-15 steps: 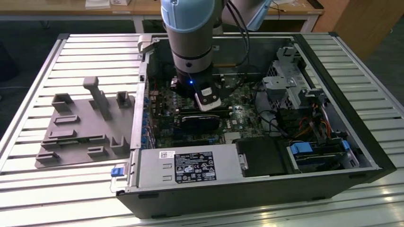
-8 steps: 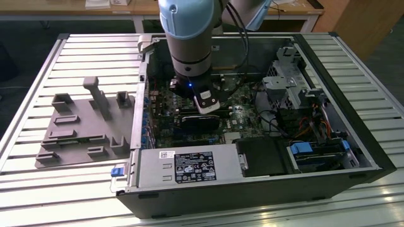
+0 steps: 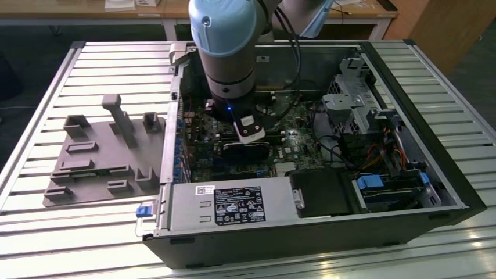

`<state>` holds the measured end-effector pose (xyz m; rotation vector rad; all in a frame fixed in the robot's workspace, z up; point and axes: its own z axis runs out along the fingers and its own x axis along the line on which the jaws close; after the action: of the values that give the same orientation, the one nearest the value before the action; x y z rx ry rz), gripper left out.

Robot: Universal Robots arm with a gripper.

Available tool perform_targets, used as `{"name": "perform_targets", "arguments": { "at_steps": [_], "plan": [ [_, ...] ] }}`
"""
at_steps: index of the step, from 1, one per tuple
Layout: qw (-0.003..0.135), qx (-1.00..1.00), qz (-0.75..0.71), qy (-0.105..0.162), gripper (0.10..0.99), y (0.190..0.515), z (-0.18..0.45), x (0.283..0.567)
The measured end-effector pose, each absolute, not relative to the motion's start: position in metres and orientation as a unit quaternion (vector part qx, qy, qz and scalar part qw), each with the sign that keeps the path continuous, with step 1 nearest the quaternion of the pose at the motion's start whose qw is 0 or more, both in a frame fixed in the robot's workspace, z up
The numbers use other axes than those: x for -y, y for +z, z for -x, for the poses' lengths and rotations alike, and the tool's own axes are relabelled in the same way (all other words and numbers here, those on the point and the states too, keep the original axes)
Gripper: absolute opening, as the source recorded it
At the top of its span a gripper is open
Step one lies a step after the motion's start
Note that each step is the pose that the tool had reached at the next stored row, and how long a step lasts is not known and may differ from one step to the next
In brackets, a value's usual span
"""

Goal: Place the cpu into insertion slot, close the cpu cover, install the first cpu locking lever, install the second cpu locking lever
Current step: 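Install the second cpu locking lever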

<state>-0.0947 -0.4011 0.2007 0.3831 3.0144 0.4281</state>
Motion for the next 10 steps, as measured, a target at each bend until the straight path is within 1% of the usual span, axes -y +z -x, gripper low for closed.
{"name": "perform_targets", "arguments": {
  "at_steps": [10],
  "plan": [
    [0.035, -0.980, -0.125, 0.153, 0.102, 0.1934, 0.0973, 0.4010]
  ]
}}
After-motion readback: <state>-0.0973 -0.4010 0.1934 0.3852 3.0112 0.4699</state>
